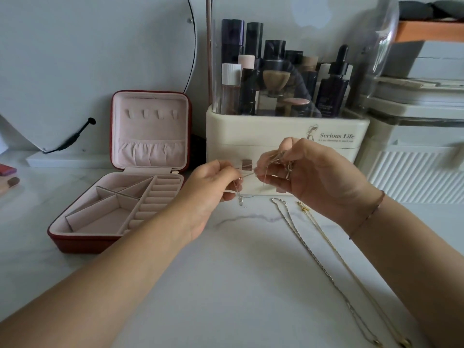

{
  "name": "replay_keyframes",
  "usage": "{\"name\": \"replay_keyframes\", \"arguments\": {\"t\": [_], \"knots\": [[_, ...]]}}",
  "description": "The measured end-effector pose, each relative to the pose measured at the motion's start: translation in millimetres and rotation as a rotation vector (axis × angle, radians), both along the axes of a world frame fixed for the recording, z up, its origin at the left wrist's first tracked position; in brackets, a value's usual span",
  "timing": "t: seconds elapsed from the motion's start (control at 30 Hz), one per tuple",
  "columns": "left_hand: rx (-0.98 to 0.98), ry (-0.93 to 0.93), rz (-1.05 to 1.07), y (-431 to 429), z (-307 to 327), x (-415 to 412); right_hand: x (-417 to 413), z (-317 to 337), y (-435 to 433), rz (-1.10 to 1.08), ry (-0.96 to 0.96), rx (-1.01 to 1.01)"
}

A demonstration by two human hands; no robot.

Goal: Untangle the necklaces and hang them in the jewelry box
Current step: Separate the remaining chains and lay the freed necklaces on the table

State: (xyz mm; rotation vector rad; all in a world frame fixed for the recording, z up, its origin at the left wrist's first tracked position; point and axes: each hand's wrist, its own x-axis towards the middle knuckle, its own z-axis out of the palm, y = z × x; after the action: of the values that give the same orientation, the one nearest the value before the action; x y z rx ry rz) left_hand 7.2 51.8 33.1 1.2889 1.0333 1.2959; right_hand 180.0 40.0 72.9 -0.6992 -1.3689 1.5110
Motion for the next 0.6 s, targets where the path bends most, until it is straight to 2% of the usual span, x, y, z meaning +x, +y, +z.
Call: {"name": "replay_keyframes", "arguments": {"t": [0.17, 0.3, 0.47, 0.6], "knots": [[-0.049, -0.083, 0.073, 5, -1, -4, 4, 8, -1, -0.042, 0.04, -0.038], [-0.07, -0.186, 0.073, 5, 3, -3, 6, 9, -1, -0.137, -0.096, -0.044], [-0.15, -0.438, -0.079, 2, 13, -8, 5, 4, -1, -0.135, -0.324, -0.069], [-0.172, -0.469, -0.108, 2, 12, -9, 4, 1, 0, -0.156, -0.37, -0.09]]}}
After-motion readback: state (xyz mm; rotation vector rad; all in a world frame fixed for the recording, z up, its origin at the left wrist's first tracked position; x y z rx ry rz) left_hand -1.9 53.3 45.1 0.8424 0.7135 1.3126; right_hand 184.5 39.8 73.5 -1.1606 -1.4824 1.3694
